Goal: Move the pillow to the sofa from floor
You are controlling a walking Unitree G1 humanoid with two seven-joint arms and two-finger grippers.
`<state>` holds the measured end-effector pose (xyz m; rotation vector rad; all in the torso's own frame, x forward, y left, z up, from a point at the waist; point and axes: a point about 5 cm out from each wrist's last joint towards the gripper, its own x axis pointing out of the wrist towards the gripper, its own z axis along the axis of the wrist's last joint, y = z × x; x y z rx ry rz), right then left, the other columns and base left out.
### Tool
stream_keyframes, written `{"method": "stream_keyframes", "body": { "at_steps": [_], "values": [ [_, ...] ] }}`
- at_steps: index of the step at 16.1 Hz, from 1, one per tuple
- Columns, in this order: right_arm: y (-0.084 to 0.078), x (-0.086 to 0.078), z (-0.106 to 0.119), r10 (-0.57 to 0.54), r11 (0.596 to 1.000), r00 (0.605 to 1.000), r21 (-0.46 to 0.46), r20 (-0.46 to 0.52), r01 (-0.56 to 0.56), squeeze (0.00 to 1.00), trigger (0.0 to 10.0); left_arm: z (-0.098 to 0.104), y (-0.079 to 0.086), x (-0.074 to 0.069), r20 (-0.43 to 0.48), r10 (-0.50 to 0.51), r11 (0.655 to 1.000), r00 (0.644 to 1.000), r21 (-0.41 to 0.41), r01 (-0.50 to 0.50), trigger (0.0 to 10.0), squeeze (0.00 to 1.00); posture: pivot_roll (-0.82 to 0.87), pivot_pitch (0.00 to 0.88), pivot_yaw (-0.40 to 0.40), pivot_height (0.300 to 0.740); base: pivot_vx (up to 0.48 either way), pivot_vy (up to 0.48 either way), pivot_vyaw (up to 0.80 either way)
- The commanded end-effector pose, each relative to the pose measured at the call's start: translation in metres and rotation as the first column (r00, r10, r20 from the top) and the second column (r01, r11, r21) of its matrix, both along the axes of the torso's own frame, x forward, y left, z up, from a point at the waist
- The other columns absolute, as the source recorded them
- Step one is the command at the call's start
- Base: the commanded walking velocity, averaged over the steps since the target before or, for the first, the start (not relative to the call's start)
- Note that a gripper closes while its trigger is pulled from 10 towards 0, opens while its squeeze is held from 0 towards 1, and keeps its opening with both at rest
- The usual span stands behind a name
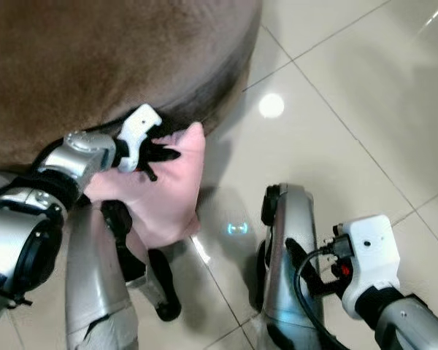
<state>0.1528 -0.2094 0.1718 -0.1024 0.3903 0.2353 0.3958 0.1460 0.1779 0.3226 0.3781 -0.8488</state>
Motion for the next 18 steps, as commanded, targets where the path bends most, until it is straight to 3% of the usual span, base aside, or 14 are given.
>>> {"method": "stream_keyframes", "body": {
  "at_steps": [1,7,8,12,18],
  "values": [
    [0.002,-0.005,-0.007,0.004,1.0,0.999,-0.01,-0.048,-0.004,0.0,10.0,0.079,0.026,0.014,0.321,0.094,0.995,0.942,-0.064,-0.077,0.0,0.0,-0.28,0.414,0.205,0.45,0.0,0.0,-0.68],
    [0.003,-0.01,-0.011,0.018,0.999,0.997,-0.045,-0.072,-0.021,0.0,10.0,0.074,0.02,0.013,0.314,0.058,0.998,0.948,-0.05,-0.045,0.0,0.0,-0.29,0.423,0.2,0.45,0.0,0.0,-0.68],
    [0.001,-0.011,-0.014,0.02,0.991,0.994,-0.129,-0.106,-0.033,0.0,10.0,0.072,0.019,0.013,0.314,0.046,0.999,0.948,-0.042,-0.034,0.0,0.0,-0.29,0.425,0.2,0.45,0.0,0.0,0.0],
    [0.003,-0.009,-0.009,0.032,0.996,0.997,-0.083,-0.072,-0.038,0.0,10.0,0.069,0.018,0.012,0.312,0.046,0.998,0.949,-0.054,-0.03,0.0,0.0,-0.29,0.431,0.193,0.45,0.0,0.0,0.0],
    [0.0,-0.011,-0.011,0.028,0.994,0.996,-0.102,-0.084,-0.036,0.0,10.0,0.065,0.019,0.011,0.31,0.045,0.998,0.95,-0.061,-0.027,0.0,0.0,-0.29,0.426,0.18,0.505,0.0,0.0,0.0]
  ]
}}
